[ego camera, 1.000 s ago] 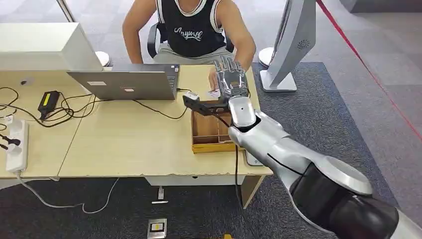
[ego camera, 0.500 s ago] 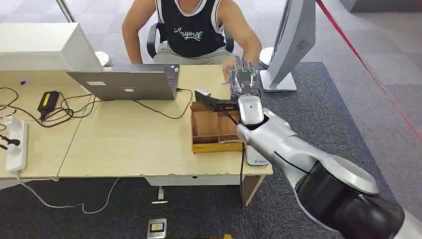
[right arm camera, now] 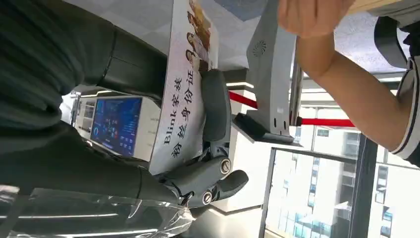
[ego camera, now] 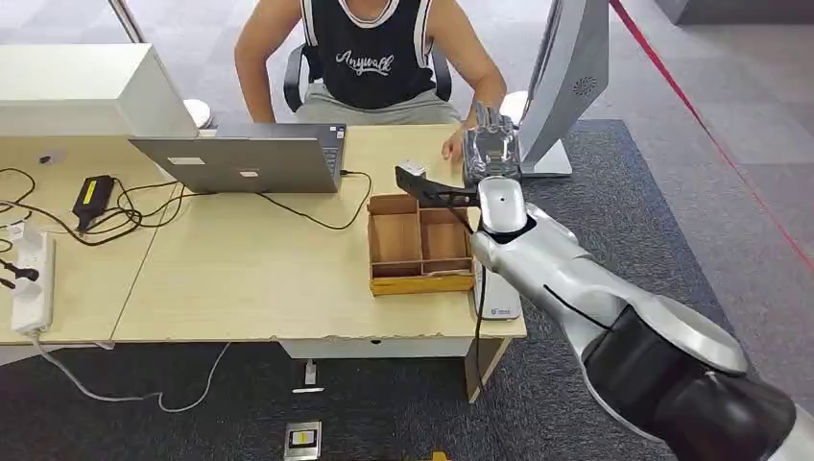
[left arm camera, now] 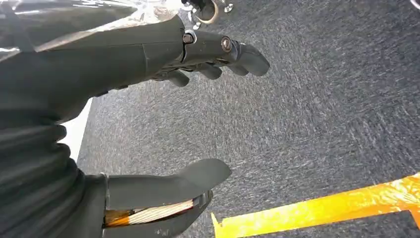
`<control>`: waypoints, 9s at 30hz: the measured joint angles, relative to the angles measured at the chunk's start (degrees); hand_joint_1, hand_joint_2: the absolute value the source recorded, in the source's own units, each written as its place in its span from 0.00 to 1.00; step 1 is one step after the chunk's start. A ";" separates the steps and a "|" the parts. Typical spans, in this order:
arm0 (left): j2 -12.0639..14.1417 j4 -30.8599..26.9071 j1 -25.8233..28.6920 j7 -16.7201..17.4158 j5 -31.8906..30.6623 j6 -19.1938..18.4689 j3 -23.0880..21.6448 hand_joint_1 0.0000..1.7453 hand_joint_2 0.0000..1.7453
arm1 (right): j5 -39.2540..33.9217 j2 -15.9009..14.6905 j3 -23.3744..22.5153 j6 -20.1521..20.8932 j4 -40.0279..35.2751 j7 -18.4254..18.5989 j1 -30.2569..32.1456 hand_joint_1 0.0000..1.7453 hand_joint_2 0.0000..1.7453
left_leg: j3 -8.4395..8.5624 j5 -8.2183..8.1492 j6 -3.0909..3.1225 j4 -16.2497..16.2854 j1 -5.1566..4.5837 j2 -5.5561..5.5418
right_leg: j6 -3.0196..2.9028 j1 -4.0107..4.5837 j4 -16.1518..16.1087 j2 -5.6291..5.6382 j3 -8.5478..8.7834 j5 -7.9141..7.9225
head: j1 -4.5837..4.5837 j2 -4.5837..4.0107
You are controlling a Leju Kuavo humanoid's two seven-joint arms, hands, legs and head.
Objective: Pass the card to the sensor for recognition and then transmit it.
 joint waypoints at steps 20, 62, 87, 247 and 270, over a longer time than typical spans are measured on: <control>-0.39 0.00 -0.20 -0.02 0.00 0.07 -0.96 0.00 1.00 | 0.55 -0.63 -0.02 1.14 -0.59 0.15 0.05 1.00 1.00 | 0.00 0.00 0.00 0.00 0.00 0.00 | 0.00 0.00 0.00 0.00 -0.01 0.00 | 0.00 0.00; 0.37 0.00 0.90 -1.40 0.00 1.31 -1.25 0.00 1.00 | 2.01 -17.44 -5.90 0.85 -21.07 -1.68 13.84 1.00 1.00 | -0.02 -0.01 0.01 0.00 0.00 0.00 | 0.00 -0.01 -0.02 0.00 -0.01 0.00 | 0.00 0.00; 0.52 0.04 1.13 -2.54 0.13 2.32 1.18 0.00 1.00 | -5.44 -15.41 -6.56 -1.77 -20.41 -9.49 16.69 1.00 1.00 | -0.06 -0.02 0.01 0.00 0.00 -0.02 | 0.00 -0.01 -0.02 0.00 -0.02 -0.01 | 0.00 0.00; 0.81 2.08 0.59 -0.59 0.00 3.96 8.24 0.00 1.00 | -17.60 -12.98 -10.12 -14.36 -15.12 -11.67 14.56 1.00 1.00 | 0.12 0.02 -0.02 0.00 0.00 0.01 | -0.03 -0.01 -0.02 0.00 0.12 0.06 | 0.00 0.00; 0.57 2.08 0.75 -1.03 0.00 2.58 3.22 0.00 1.00 | -10.91 -17.18 -14.60 -10.41 -25.90 -6.54 9.11 1.00 1.00 | 0.04 0.02 -0.02 0.00 0.00 0.01 | -0.03 -0.01 -0.02 0.00 0.09 0.06 | -0.02 0.00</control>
